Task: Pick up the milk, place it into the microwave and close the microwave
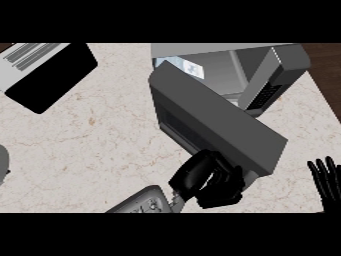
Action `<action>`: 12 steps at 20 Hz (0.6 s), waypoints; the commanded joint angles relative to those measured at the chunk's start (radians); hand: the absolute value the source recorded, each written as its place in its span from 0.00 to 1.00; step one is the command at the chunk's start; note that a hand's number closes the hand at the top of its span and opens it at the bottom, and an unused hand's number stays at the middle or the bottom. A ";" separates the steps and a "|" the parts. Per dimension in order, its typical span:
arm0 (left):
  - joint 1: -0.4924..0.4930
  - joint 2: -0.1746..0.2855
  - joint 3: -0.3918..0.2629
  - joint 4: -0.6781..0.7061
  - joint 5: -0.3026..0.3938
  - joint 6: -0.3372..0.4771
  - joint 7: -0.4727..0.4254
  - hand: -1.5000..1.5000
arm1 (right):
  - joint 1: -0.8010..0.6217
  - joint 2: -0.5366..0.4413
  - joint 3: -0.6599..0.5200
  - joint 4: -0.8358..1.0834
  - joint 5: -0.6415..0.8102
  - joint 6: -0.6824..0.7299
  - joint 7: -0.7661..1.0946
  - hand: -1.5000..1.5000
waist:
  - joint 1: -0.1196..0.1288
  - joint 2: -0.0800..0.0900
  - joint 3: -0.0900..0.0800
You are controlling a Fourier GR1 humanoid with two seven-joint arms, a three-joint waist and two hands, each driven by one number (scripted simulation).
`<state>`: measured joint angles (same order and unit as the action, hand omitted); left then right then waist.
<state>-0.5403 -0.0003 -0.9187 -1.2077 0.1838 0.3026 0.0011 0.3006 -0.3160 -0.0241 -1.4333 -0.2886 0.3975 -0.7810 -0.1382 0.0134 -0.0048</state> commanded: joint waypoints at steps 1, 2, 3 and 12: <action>-0.058 0.000 -0.005 0.073 0.091 0.092 -0.063 0.00 | 0.014 -0.026 0.014 -0.071 -0.042 0.090 -0.022 0.00 | -0.045 0.011 0.000; -0.069 0.000 0.005 0.070 0.123 0.107 -0.089 0.00 | 0.018 -0.030 0.026 -0.086 -0.034 0.079 -0.006 0.00 | -0.049 0.014 -0.001; -0.070 0.000 0.003 0.078 0.138 0.111 -0.117 0.00 | -0.008 -0.030 0.035 -0.102 -0.040 0.071 0.016 0.00 | -0.055 0.020 -0.002; -0.213 0.000 0.105 0.182 0.261 0.266 -0.176 1.00 | 0.011 -0.075 0.066 -0.198 -0.104 0.102 0.084 0.00 | -0.115 0.034 0.000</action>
<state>-0.6930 0.0008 -0.8514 -1.0641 0.4000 0.5099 -0.1357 0.3174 -0.3705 0.0310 -1.6060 -0.3672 0.4360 -0.6893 -0.2332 0.0401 -0.0054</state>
